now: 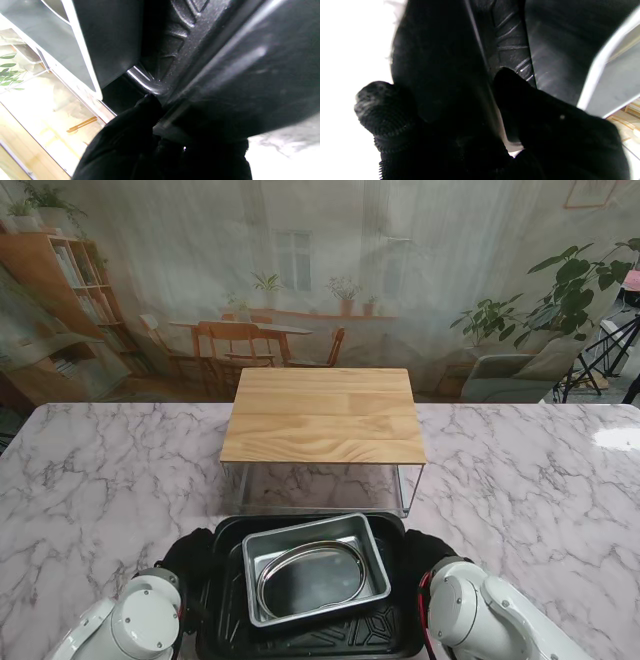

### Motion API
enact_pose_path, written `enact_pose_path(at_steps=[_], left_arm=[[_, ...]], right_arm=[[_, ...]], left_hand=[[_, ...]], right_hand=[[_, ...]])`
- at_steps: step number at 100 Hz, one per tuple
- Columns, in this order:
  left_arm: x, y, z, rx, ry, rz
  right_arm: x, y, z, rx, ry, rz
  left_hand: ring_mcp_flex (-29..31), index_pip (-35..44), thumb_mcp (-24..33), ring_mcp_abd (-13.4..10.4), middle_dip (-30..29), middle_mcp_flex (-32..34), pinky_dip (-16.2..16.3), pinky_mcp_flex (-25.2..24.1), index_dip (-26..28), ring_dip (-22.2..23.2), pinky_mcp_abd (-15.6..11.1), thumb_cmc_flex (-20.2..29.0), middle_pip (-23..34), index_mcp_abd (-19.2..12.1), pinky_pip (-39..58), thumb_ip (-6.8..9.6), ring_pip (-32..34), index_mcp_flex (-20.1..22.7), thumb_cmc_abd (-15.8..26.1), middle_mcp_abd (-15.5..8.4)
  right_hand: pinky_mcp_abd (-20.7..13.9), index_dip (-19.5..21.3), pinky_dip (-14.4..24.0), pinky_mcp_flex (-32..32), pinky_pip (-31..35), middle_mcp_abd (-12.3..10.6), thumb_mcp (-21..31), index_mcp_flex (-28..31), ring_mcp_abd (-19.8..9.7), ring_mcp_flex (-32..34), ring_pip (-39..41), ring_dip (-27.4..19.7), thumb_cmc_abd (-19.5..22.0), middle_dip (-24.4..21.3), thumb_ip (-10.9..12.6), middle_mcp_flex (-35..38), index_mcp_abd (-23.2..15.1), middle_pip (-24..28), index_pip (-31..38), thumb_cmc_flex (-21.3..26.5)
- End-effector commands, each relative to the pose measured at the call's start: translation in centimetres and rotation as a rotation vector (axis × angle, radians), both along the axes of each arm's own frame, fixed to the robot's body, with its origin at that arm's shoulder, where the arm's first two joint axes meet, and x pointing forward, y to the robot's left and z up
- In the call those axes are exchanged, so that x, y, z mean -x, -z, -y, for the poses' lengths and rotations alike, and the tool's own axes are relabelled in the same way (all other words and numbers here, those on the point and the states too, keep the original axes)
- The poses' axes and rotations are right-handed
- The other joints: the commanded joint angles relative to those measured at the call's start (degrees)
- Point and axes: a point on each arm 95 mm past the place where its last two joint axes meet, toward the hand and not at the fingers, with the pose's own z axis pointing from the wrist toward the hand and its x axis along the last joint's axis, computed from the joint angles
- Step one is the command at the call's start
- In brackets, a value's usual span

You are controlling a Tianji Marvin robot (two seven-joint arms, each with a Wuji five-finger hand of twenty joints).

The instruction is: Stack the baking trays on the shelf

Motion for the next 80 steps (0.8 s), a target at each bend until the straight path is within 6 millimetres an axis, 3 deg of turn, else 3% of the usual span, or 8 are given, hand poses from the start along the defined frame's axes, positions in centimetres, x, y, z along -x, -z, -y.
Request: enact_pose_path(at_steps=[1, 24, 80], left_arm=[[0.3, -2.0, 2.9, 0.107, 0.079, 0.029], [0.5, -3.2, 3.3, 0.182, 0.087, 0.024], [1.1, -5.8, 4.4, 0.284, 0.15, 0.016]], right_arm=[[1.2, -1.3, -2.9, -0.098, -0.075, -0.001], [1.8, -2.9, -3.2, -0.16, -0.091, 0.027], [2.7, -6.6, -3.4, -0.266, -0.12, 0.073]], left_hand=[[3.6, 8.9, 6.6, -1.9, 1.3, 2.0, 1.8, 3.7, 1.2, 1.0, -6.5, 5.3, 1.3, -14.9, 2.6, -0.48, 3.2, 10.5, 1.6, -3.5], [4.0, 8.3, 6.9, -1.7, 1.8, 2.6, 1.8, 4.1, 0.2, 1.1, -6.3, 5.3, 1.1, -14.9, 3.2, -0.69, 3.7, 14.1, 1.7, -3.3], [4.3, 7.4, 7.3, -1.6, 2.4, 3.1, 1.7, 4.7, -0.7, 1.4, -6.1, 5.3, 1.1, -15.3, 3.8, -0.79, 4.2, 16.8, 1.9, -3.3]], right_hand=[[-9.8, -1.1, 4.6, 3.6, 10.6, -1.0, 15.2, 9.3, -8.4, 4.8, 6.9, 1.0, 1.2, 0.7, 3.3, 3.4, -13.3, 1.5, 1.9, 10.7], [-10.6, -1.4, 5.3, 3.9, 11.7, -1.2, 15.8, 9.9, -8.8, 4.8, 8.4, 1.4, 0.6, 0.8, 3.1, 4.2, -13.3, 1.5, 1.6, 10.8], [-11.3, -2.0, 6.4, 4.2, 13.0, -1.2, 16.8, 11.1, -9.1, 4.8, 10.4, 1.9, -0.2, 0.9, 2.7, 5.1, -13.2, 1.3, 1.4, 10.9]])
